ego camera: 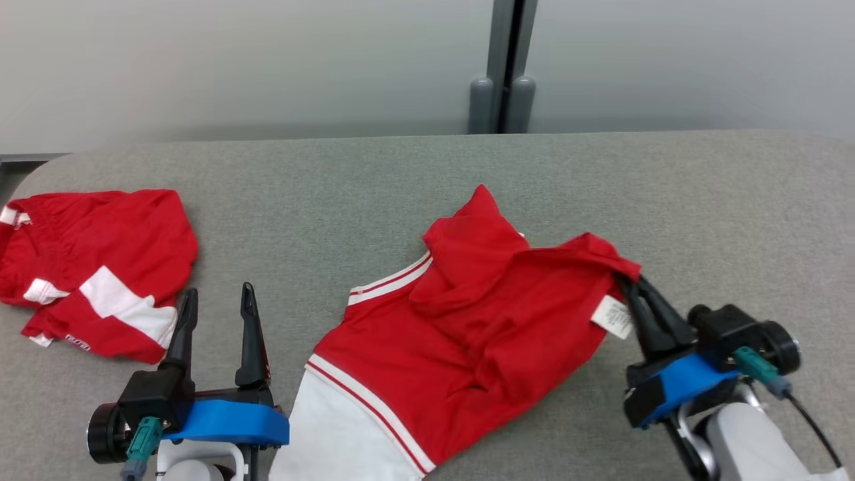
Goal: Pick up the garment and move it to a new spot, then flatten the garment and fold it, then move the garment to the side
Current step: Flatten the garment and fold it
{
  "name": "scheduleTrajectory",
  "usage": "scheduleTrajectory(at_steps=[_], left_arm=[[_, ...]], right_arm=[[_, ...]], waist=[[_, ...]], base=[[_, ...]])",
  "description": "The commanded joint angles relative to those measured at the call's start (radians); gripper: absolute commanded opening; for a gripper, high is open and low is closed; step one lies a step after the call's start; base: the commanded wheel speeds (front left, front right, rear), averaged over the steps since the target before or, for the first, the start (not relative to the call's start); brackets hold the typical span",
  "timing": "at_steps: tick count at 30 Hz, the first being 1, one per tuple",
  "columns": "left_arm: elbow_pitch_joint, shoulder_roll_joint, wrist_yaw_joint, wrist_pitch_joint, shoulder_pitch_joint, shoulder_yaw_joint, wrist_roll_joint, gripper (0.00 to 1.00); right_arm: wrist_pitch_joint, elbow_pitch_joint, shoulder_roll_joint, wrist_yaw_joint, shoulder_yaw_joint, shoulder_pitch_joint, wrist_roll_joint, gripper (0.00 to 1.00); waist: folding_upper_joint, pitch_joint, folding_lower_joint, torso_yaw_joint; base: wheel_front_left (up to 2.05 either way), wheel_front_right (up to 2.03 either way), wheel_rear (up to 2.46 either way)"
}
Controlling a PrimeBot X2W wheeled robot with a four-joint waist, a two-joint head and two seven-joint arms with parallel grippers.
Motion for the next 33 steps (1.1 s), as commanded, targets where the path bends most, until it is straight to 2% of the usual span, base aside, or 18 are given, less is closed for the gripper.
scheduleTrajectory(at_steps=[1, 6, 9, 12, 17, 18, 19, 26, 33], left_arm=[[-0.002, -0.001, 0.004, -0.004, -0.012, 0.0, 0.002, 1.0], [0.001, -0.001, 0.004, -0.004, -0.013, -0.001, 0.0, 1.0], [0.002, -0.001, 0.004, -0.004, -0.015, -0.004, -0.001, 1.0], [0.002, -0.001, 0.003, -0.004, -0.017, -0.005, -0.002, 1.0], [0.003, -0.001, 0.001, -0.004, -0.021, -0.004, -0.002, 1.0], [0.003, -0.001, 0.0, -0.004, -0.021, -0.003, -0.001, 1.0], [0.005, -0.001, -0.001, -0.004, -0.02, -0.002, 0.0, 1.0], [0.014, -0.001, -0.009, -0.004, -0.016, 0.01, 0.01, 1.0], [0.018, -0.001, -0.016, -0.004, -0.001, 0.018, 0.02, 1.0]], right_arm=[[0.014, -0.029, -0.02, 0.001, -0.061, 0.031, 0.007, 0.0], [0.049, -0.062, -0.036, 0.001, -0.232, 0.11, 0.019, 0.0], [0.065, -0.055, -0.023, 0.001, -0.316, 0.162, 0.031, 0.0], [0.075, -0.037, -0.001, 0.001, -0.373, 0.212, 0.038, 0.0], [0.075, 0.011, 0.021, 0.001, -0.414, 0.244, 0.049, 0.0], [0.067, 0.02, 0.026, 0.0, -0.423, 0.244, 0.048, 0.24], [0.061, 0.026, 0.028, 0.001, -0.427, 0.241, 0.044, 1.0], [0.006, -0.029, 0.055, 0.001, -0.47, 0.2, 0.023, 1.0], [-0.019, -0.19, 0.076, 0.001, -0.404, 0.188, 0.003, 1.0]], waist=[[0.0, -0.006, 0.0, -0.025], [0.0, -0.003, 0.0, -0.05], [0.0, 0.0, 0.0, -0.055], [0.0, 0.004, 0.0, -0.057], [0.0, 0.01, 0.0, -0.058], [0.0, 0.01, 0.0, -0.059], [0.0, 0.01, 0.0, -0.059], [0.0, -0.005, 0.0, -0.055], [0.0, -0.025, 0.0, -0.049]], base=[[0.0, 0.0, 0.0], [0.0, 0.0, 0.0], [0.0, 0.0, 0.0], [0.0, 0.0, 0.0], [0.0, 0.0, 0.0], [0.0, 0.0, 0.0], [0.0, 0.0, 0.0], [0.0, 0.0, 0.0], [0.0, 0.0, 0.0]])
